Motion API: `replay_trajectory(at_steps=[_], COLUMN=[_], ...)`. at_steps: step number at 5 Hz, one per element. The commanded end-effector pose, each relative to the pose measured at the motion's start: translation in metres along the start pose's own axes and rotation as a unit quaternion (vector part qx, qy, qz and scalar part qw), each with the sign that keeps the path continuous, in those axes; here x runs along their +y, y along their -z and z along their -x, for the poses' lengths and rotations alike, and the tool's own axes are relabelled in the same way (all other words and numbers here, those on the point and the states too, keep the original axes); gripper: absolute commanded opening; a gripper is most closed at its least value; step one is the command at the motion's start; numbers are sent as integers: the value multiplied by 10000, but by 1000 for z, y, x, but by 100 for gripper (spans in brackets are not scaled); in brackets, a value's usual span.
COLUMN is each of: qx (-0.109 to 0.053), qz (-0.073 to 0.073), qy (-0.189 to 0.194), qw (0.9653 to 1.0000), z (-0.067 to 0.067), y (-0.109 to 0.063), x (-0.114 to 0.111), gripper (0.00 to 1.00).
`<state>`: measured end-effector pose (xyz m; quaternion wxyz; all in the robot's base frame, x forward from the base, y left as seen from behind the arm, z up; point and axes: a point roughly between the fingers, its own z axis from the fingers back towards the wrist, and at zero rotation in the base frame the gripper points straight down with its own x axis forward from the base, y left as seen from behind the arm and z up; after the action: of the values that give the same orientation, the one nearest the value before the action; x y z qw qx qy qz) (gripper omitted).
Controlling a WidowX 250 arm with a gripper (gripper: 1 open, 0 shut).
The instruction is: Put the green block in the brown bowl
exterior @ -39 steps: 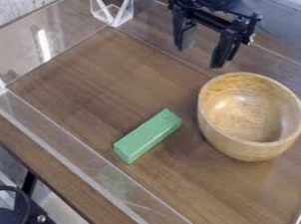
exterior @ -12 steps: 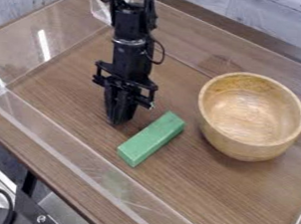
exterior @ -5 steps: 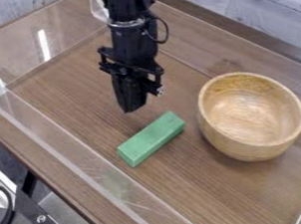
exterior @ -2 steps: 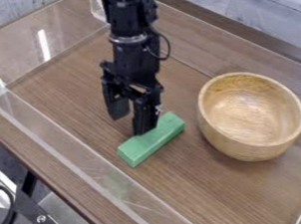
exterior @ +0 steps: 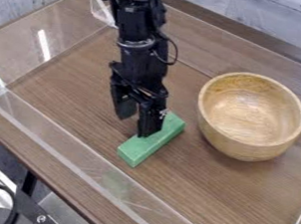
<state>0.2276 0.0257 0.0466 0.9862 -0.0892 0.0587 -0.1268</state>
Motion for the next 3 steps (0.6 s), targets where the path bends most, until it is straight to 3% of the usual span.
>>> replay_trajectory(at_steps=[1, 2, 3], qx=[-81, -60, 145], qz=[-146, -107, -98], qy=[348, 322, 393], qw=[9993, 9994, 9991], z=[-6, -5, -8], y=[-3, 10, 19], x=[0, 3, 5], gripper=[100, 100, 100])
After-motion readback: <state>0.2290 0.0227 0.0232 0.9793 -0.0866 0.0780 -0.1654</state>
